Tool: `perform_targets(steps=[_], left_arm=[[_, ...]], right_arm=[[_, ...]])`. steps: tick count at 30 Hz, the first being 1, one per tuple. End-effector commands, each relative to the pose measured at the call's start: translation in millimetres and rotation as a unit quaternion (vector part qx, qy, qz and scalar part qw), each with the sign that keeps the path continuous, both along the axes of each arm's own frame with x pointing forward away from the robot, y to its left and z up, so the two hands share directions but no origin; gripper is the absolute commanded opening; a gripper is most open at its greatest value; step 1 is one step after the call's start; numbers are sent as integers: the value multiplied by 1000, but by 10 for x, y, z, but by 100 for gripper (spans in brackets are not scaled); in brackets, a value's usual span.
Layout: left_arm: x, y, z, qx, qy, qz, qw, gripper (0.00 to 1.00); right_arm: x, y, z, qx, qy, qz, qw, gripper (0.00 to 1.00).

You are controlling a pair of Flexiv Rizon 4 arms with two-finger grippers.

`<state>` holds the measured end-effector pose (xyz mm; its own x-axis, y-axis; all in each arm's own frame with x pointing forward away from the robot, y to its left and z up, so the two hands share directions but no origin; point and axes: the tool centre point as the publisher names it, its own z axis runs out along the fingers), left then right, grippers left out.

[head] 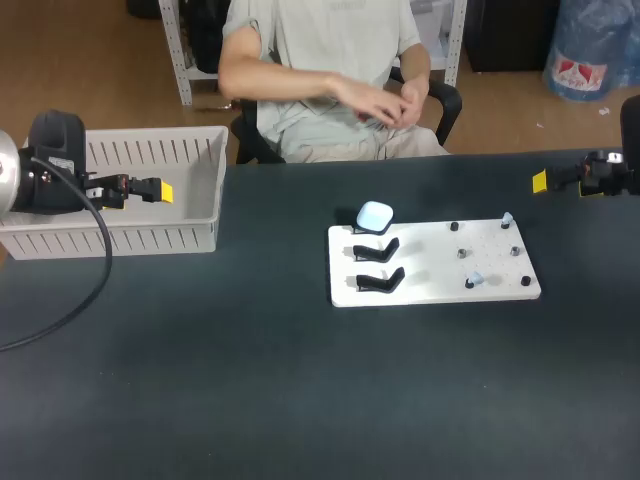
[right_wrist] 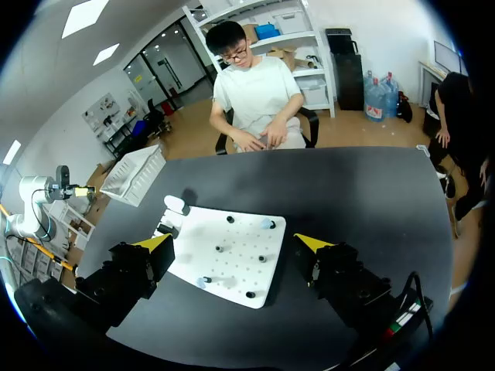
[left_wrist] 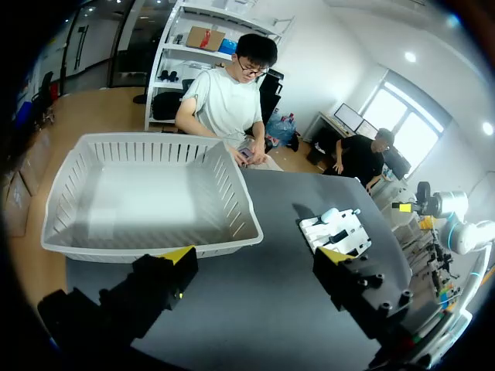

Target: Pick up each earbud case from the left stands, insert the matching earbuds, close the lid, and place the case in the box.

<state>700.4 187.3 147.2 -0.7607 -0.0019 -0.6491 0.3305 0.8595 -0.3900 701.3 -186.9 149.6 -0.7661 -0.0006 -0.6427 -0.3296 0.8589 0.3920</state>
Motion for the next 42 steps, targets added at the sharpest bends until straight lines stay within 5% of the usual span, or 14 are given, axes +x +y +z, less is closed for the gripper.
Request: perform_targets(steps=[1, 32, 42], left_arm=[[-4, -18, 20, 4, 3, 3, 1000, 100], [-4, -18, 20, 4, 3, 3, 1000, 100], [-103, -462, 105, 25, -78, -172, 982, 100]], right_arm=[[-1, 1, 2, -1, 0, 0, 1000, 100], [-1, 1, 2, -1, 0, 0, 1000, 100], [-1, 1, 2, -1, 0, 0, 1000, 100]])
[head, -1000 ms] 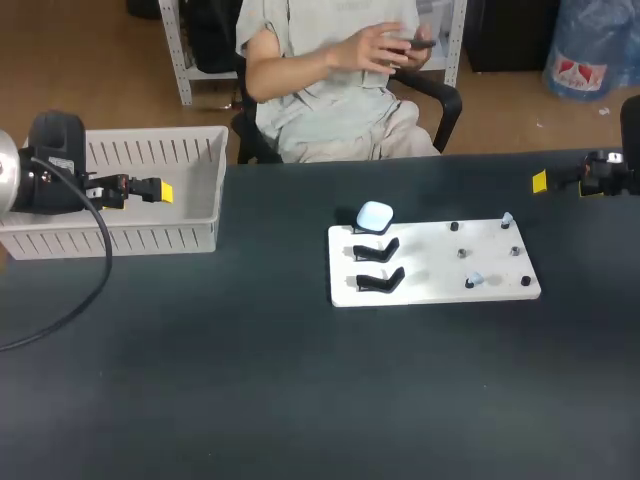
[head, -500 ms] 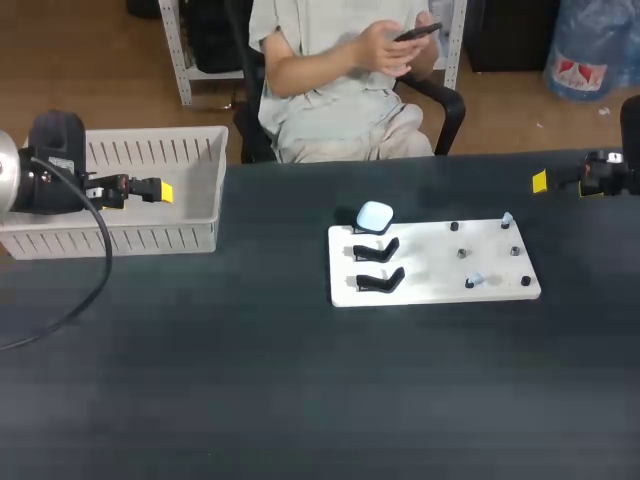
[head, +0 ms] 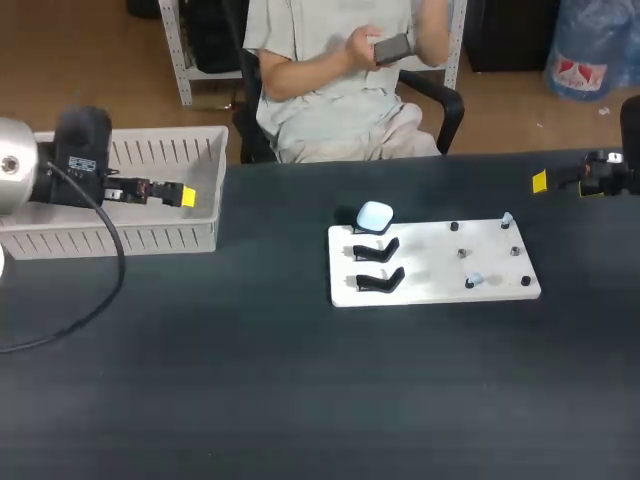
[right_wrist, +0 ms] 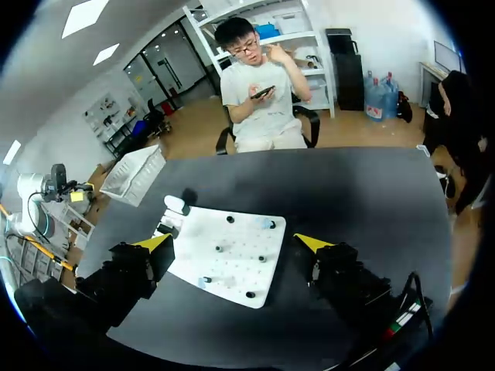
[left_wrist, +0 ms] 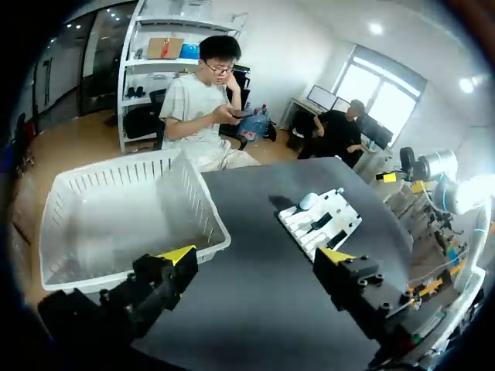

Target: Pick up each earbud case from the left stands, insert the matching earbuds, close the lid, and place the case in the box.

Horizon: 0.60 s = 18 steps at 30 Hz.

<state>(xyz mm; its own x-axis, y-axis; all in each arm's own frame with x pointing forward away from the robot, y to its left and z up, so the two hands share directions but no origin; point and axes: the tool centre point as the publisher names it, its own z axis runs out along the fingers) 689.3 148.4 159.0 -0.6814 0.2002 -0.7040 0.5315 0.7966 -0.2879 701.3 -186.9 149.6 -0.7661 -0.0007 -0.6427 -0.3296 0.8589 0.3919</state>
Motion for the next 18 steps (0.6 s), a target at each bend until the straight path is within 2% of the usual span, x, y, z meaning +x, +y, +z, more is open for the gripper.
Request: perform_targets(steps=[1, 8, 10, 18], left_arm=[[7, -103, -10, -10, -38, -83, 996, 100], [35, -407, 29, 13, -93, -193, 977, 100], [50, -512, 18, 23, -110, -229, 967, 100], [148, -838, -94, 29, -140, -324, 935, 100]], right_arm=[[-2, 1, 2, -1, 0, 0, 1000, 100], [-2, 1, 2, -1, 0, 0, 1000, 100], [-2, 1, 2, -1, 0, 0, 1000, 100], [-2, 1, 2, -1, 0, 0, 1000, 100]])
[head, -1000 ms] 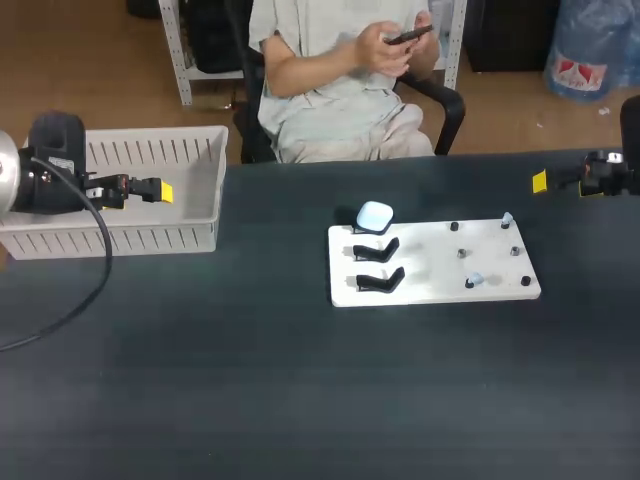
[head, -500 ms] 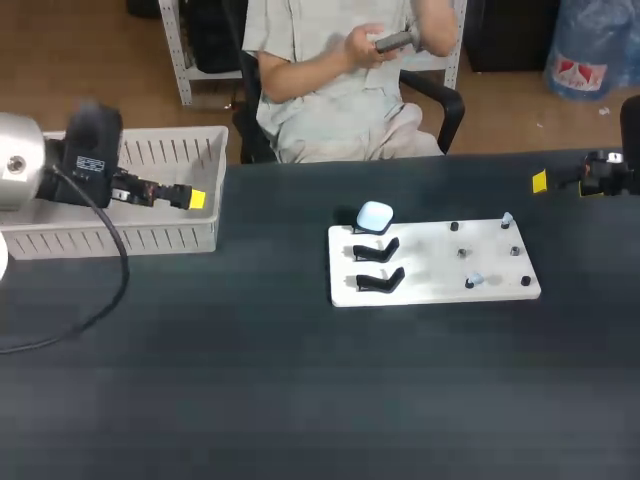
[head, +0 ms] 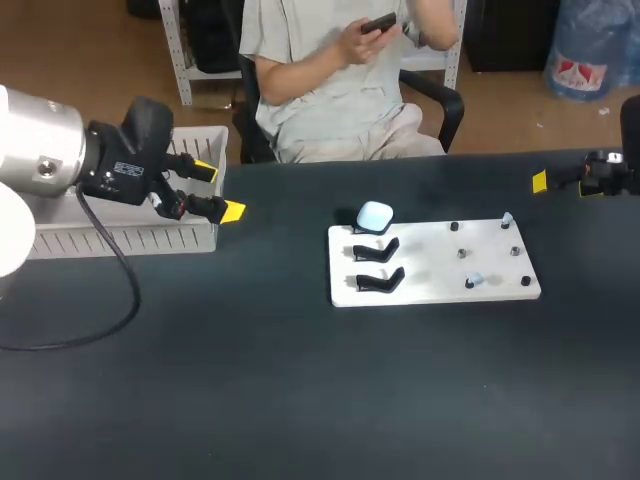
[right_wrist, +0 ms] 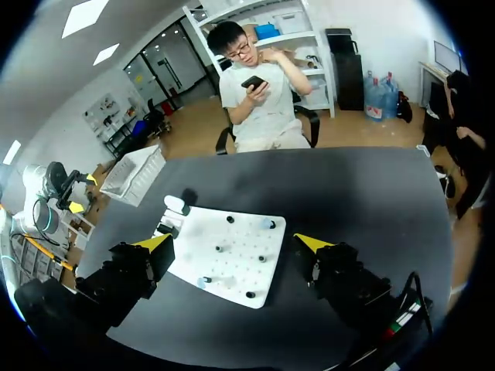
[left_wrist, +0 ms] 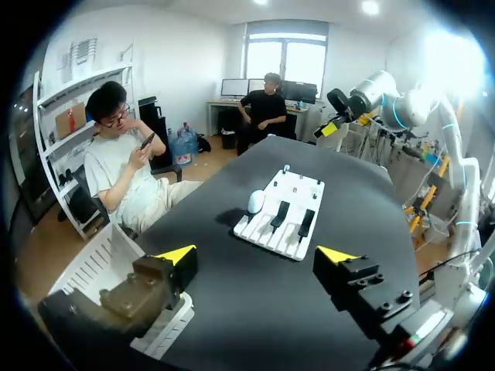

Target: Pick up each earbud case from the left stands, insert the matching earbuds, close the lid, and place the case in the box.

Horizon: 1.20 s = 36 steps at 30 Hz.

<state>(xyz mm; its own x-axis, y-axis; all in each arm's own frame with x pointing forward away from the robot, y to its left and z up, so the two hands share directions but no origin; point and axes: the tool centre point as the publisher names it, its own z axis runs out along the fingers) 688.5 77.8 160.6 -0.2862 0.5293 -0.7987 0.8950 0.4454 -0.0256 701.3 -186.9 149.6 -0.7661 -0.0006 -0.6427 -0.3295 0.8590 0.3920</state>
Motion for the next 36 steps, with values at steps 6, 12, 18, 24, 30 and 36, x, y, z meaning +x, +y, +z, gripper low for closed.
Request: perform_targets(steps=[6, 12, 18, 24, 30, 36], left_arm=[[236, -350, -251, -19, 5, -142, 990, 100], [354, -571, -429, -17, 15, -163, 986, 100], [462, -816, -595, -19, 4, -187, 982, 100], [529, -1007, -751, -29, 7, -217, 976, 100], [615, -1167, -890, -36, 8, -241, 970, 100], [717, -1315, -1025, -40, 7, -251, 967, 100]], right_arm=[[-2, 1, 2, -1, 0, 0, 1000, 100], [-2, 1, 2, -1, 0, 0, 1000, 100], [-2, 1, 2, -1, 0, 0, 1000, 100], [-2, 1, 2, -1, 0, 0, 1000, 100], [-2, 1, 2, -1, 0, 0, 1000, 100], [-2, 1, 2, -1, 0, 0, 1000, 100]])
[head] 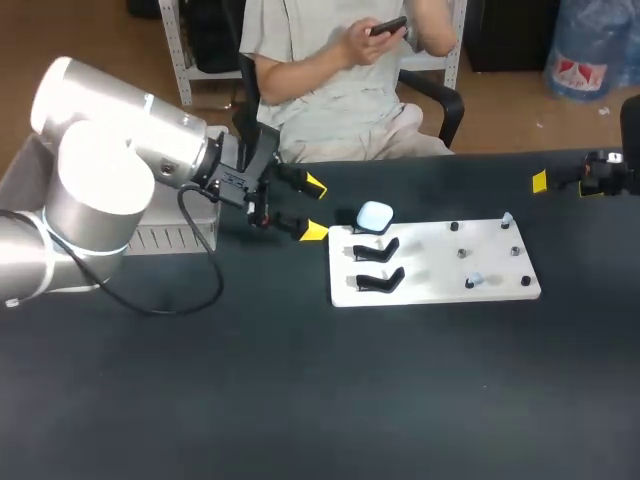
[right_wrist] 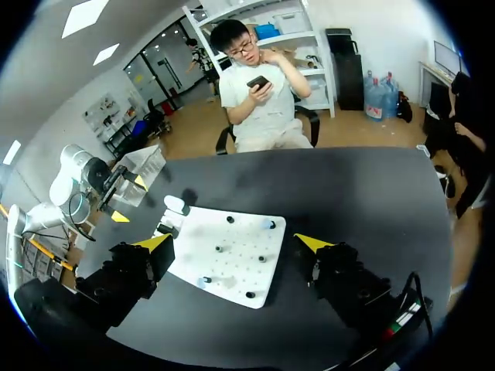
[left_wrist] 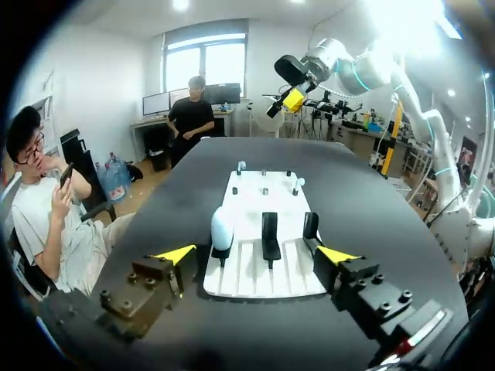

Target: Pick up each earbud case from the left stands, insert the matching earbuds, close the lid, and place the case in the box.

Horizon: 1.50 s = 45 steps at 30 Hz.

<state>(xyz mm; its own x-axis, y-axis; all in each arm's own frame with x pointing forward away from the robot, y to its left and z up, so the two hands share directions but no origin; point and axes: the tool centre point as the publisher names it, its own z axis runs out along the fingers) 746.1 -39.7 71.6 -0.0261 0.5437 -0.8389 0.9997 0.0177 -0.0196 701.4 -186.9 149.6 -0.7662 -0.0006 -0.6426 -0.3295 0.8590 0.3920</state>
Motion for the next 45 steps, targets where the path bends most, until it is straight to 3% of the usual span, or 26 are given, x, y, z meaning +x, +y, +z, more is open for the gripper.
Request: perform_targets(steps=[1, 6, 8, 12, 35, 45], left_arm=[[155, -162, -159, -3, 15, -35, 999, 100], [208, -265, -235, -6, 21, -37, 999, 93], [222, -305, -276, -6, 21, -37, 999, 57], [269, -362, -345, -8, 27, -29, 999, 49], [398, -546, -459, -31, 34, -26, 999, 48], [346, -606, -516, -36, 38, -31, 998, 50]], right_arm=[[-2, 1, 2, -1, 0, 0, 1000, 100], [-2, 1, 2, -1, 0, 0, 1000, 100], [-2, 1, 2, -1, 0, 0, 1000, 100], [-2, 1, 2, -1, 0, 0, 1000, 100], [-2, 1, 2, -1, 0, 0, 1000, 100], [-2, 1, 2, -1, 0, 0, 1000, 100]])
